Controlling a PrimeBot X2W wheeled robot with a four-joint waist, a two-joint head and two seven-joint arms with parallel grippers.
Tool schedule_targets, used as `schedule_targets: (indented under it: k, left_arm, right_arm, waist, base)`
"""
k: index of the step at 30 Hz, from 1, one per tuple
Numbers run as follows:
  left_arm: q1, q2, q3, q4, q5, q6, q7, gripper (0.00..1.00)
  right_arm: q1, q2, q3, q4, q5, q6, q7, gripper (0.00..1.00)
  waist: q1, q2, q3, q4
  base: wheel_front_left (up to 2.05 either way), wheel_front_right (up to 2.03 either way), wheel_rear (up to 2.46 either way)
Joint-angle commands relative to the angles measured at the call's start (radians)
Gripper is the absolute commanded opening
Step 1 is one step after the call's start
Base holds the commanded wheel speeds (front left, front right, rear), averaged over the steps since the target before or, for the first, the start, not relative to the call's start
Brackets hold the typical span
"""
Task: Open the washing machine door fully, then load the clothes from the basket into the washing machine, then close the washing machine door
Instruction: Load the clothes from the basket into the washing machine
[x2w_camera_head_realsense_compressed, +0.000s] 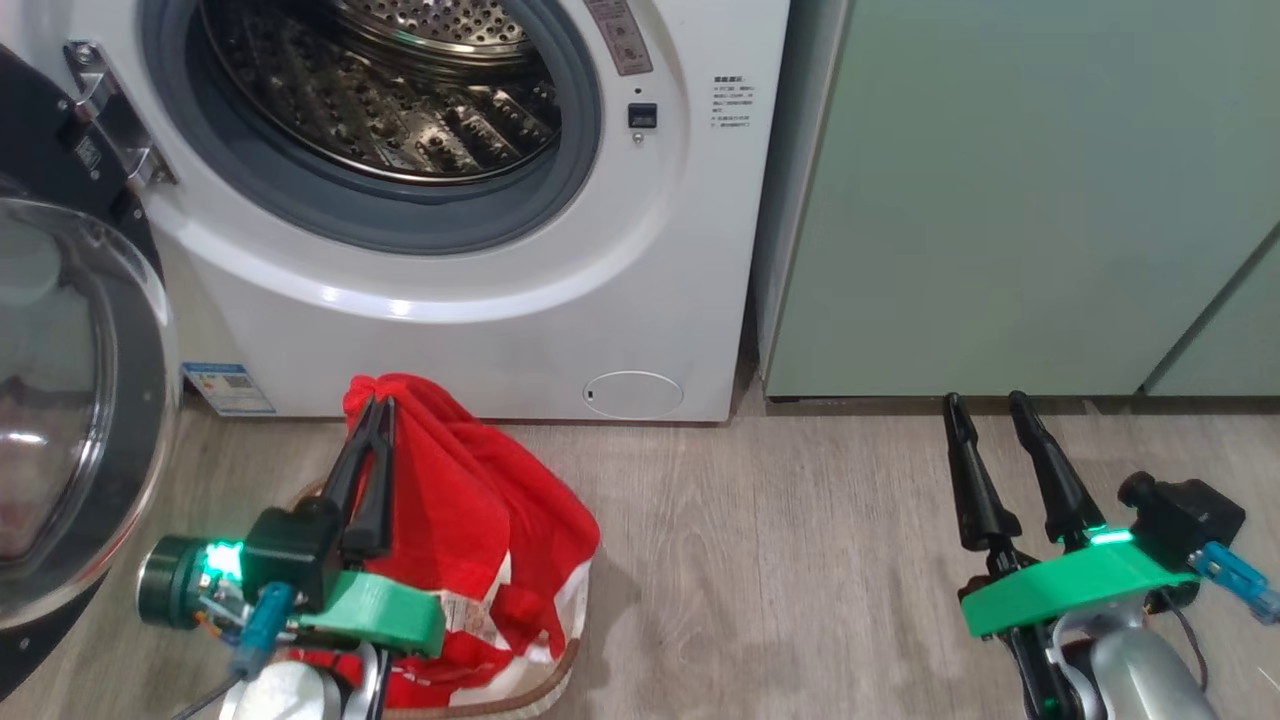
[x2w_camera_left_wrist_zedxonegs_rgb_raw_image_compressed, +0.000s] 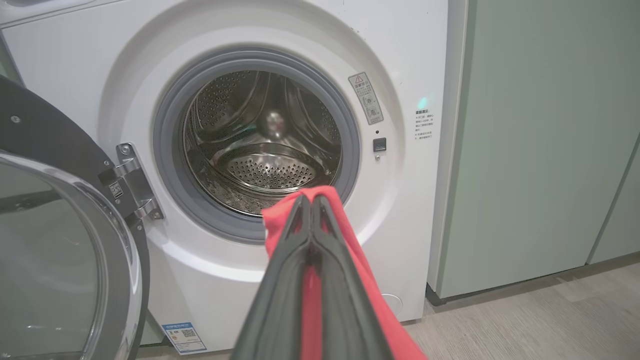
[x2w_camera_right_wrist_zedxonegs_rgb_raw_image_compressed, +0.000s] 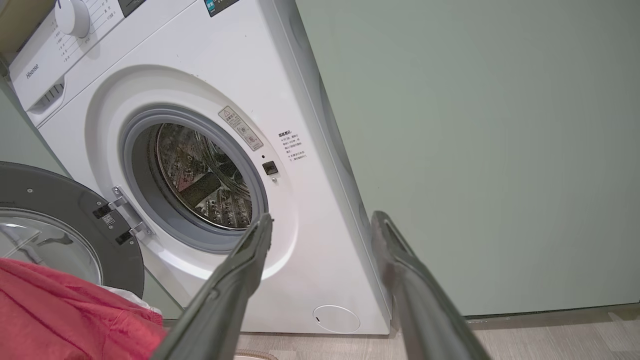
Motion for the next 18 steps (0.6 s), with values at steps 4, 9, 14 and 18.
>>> schedule_targets:
  k: [4, 9, 14, 18]
  left_arm:
    - [-0.053, -0.009, 0.062, -0.052, 0.003, -0.008, -0.011, 0.0]
    - [-0.095, -0.014, 0.096, -0.066, 0.002, -0.017, -0.011, 0.0]
    - [-0.19, -0.005, 0.127, -0.071, 0.013, -0.03, -0.011, 0.0]
    - [-0.3, 0.01, 0.166, -0.066, 0.01, -0.033, -0.011, 0.0]
  right_arm:
    - [-0.017, -0.009, 0.03, -0.035, -0.005, 0.0, -0.009, 1.0]
    - [-0.026, -0.01, 0.034, -0.04, -0.006, 0.0, -0.009, 1.0]
    - [-0.058, -0.015, 0.044, -0.051, -0.009, 0.0, -0.009, 1.0]
    - [-0.095, -0.014, 0.051, -0.061, -0.007, 0.0, -0.009, 1.0]
  waist:
    - [0.0001, -0.0001, 0.012, -0.015]
    - [0.0001, -0.0001, 0.056, -0.036]
    - [0.0001, -0.0001, 0.148, -0.062]
    - [0.0001, -0.0001, 0.235, -0.09]
  base:
    - [0.0, 0.0, 0.0]
    - [0.0, 0.0, 0.0]
    - [0.0, 0.0, 0.0]
    - [0.0, 0.0, 0.0]
